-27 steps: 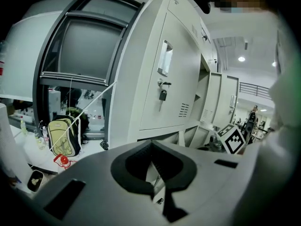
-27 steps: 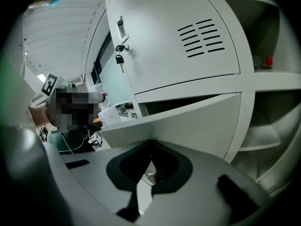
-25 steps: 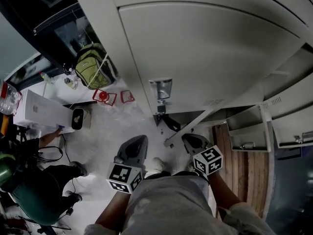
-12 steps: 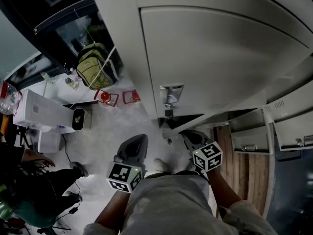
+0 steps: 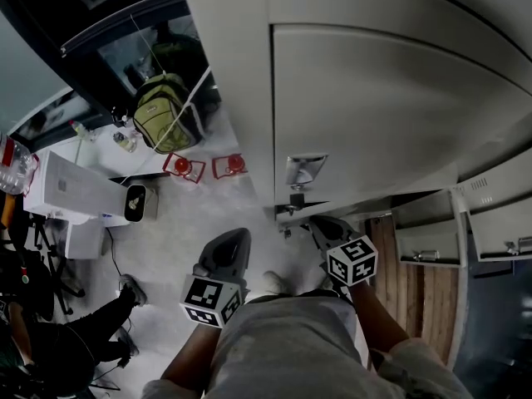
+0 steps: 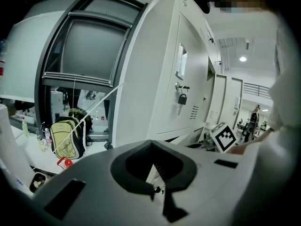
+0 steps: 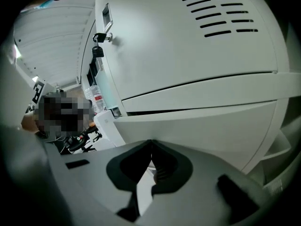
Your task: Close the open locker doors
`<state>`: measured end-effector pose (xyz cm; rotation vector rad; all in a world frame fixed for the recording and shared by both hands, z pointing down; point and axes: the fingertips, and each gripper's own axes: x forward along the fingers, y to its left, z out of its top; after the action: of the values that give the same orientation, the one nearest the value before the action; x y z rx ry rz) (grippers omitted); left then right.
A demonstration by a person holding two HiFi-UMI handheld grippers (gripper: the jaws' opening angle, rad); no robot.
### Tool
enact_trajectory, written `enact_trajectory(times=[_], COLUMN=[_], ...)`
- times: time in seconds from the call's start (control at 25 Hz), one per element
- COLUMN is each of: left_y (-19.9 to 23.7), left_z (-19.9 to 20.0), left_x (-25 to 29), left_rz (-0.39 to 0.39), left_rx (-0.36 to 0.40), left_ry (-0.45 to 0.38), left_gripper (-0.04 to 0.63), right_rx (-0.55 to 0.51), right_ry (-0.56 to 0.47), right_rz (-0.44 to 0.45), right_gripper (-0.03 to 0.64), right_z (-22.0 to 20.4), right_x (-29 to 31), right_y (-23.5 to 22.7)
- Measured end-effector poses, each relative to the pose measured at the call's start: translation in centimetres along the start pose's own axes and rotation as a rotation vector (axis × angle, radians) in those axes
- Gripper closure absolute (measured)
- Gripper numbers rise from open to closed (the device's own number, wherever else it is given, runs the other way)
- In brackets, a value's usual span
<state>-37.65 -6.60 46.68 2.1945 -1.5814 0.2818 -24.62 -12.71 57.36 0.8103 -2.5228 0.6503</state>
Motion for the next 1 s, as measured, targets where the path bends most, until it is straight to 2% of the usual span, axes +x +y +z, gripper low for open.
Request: enact_trajectory(times=[1.0], left_y=[2.0], left_z=[-0.4], left_x=[-0.8], left_rz=[0.03], left_rx=[-0.016], left_ry=[-0.009], left_gripper=[0.581], right_rx=[0.036], right_ry=[-0.024], right_rz=[-0.051], right_gripper=[0.589], right_z=[1.2], right_x=[2.1], right_y=[-1.6])
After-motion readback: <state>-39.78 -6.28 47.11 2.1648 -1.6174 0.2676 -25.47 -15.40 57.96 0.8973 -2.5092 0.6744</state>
